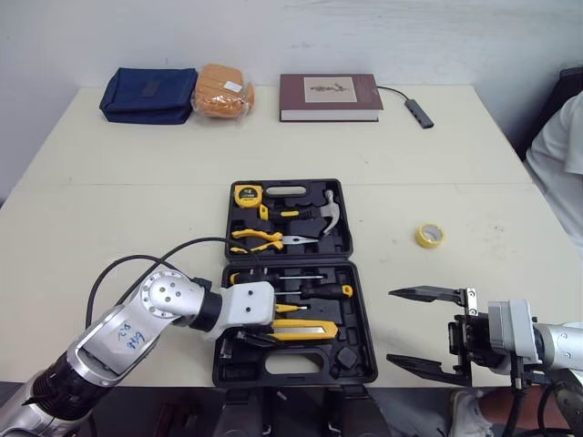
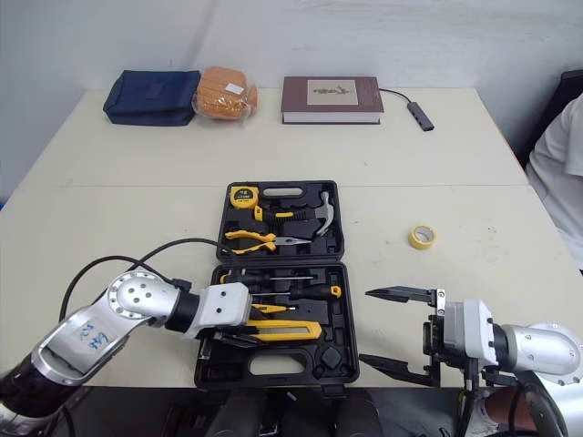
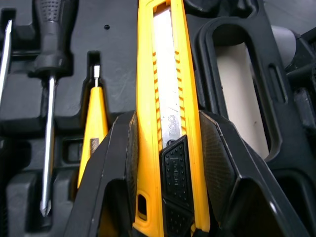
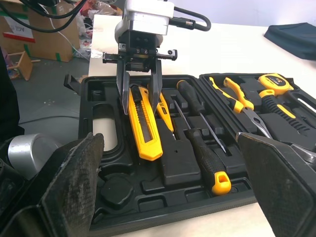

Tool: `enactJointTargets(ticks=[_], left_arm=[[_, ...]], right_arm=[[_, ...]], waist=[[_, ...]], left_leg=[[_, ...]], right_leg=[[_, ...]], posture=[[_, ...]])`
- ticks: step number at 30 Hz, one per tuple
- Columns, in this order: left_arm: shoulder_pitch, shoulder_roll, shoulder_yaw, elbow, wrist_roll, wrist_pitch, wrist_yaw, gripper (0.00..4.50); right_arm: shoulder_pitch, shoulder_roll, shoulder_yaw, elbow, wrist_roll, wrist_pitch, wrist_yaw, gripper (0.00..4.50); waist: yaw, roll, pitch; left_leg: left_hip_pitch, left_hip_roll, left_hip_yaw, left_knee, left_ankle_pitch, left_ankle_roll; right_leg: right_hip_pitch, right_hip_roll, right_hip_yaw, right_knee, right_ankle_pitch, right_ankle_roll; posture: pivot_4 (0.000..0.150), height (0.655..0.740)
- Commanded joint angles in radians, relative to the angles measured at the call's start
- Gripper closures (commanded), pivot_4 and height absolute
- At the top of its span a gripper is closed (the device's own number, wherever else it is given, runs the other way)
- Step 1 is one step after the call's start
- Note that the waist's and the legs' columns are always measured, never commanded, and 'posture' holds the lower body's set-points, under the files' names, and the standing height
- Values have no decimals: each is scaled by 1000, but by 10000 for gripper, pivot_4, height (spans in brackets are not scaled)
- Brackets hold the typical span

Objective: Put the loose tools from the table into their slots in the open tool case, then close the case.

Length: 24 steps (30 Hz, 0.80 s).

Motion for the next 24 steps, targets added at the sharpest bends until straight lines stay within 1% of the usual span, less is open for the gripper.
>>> enactJointTargets(ticks=[1, 5, 8, 15, 17, 18, 19, 22, 24], left_arm=[[5, -5, -36, -7, 29, 5, 4, 33851], [10, -7, -46, -2, 34, 10, -1, 33851], [11, -6, -52, 10, 64, 16, 23, 33851], [9, -1, -46, 24, 47, 4, 0, 33851], [15, -20, -24, 22, 23, -11, 2, 23523], [17, -29, -15, 23, 18, -22, 6, 20313], [19, -35, -6, 22, 10, -26, 6, 14869], [23, -46, 15, 24, -5, -56, -10, 2898], [28, -59, 45, 22, -34, -87, -26, 2898]], right_arm=[[5, 11, -28, -19, 7, -14, -2, 0], [14, 16, -35, -19, 3, -19, -3, 0], [16, 18, -37, -18, 1, -20, -5, 0], [9, 27, -32, -9, -9, -26, -6, 0], [5, 31, -29, -3, -14, -30, -4, 0], [3, 33, -27, 0, -16, -32, -4, 0], [1, 34, -26, 4, -18, -34, -3, 0], [-4, 38, -22, 13, -24, -41, 0, 0], [-10, 40, -18, 21, -27, -45, 1, 0]], waist=[[0, 0, 0], [0, 0, 0], [0, 0, 0], [0, 0, 0], [0, 0, 0], [0, 0, 0], [0, 0, 0], [-1, 0, 0], [-1, 0, 0]], left_leg=[[0, 0, 0, 0, 0, 0], [0, 0, 0, 0, 0, 0], [0, 0, 0, 0, 0, 0], [1, 0, -1, 1, 1, 0], [1, 0, -1, 1, 1, 0], [1, 0, -1, 1, 1, 0], [1, 0, -1, 0, 1, 0], [1, 0, 0, 0, 0, 0], [0, 0, 0, 0, 0, 0]], right_leg=[[0, 0, 0, 0, 0, 0], [0, 0, 0, 1, 0, 0], [0, 0, 0, 1, 0, 0], [1, 0, 0, 2, 0, 0], [1, 0, 0, 2, 0, 0], [1, 0, 0, 2, 0, -1], [1, 0, 0, 2, 0, -1], [0, 0, 0, 1, 0, -1], [0, 0, 0, 0, 0, -1]], posture=[[1500, 7400], [1500, 7400], [1500, 7400], [1500, 7400], [1500, 7400], [1500, 7400], [1500, 7400], [1500, 7400], [1500, 7400]])
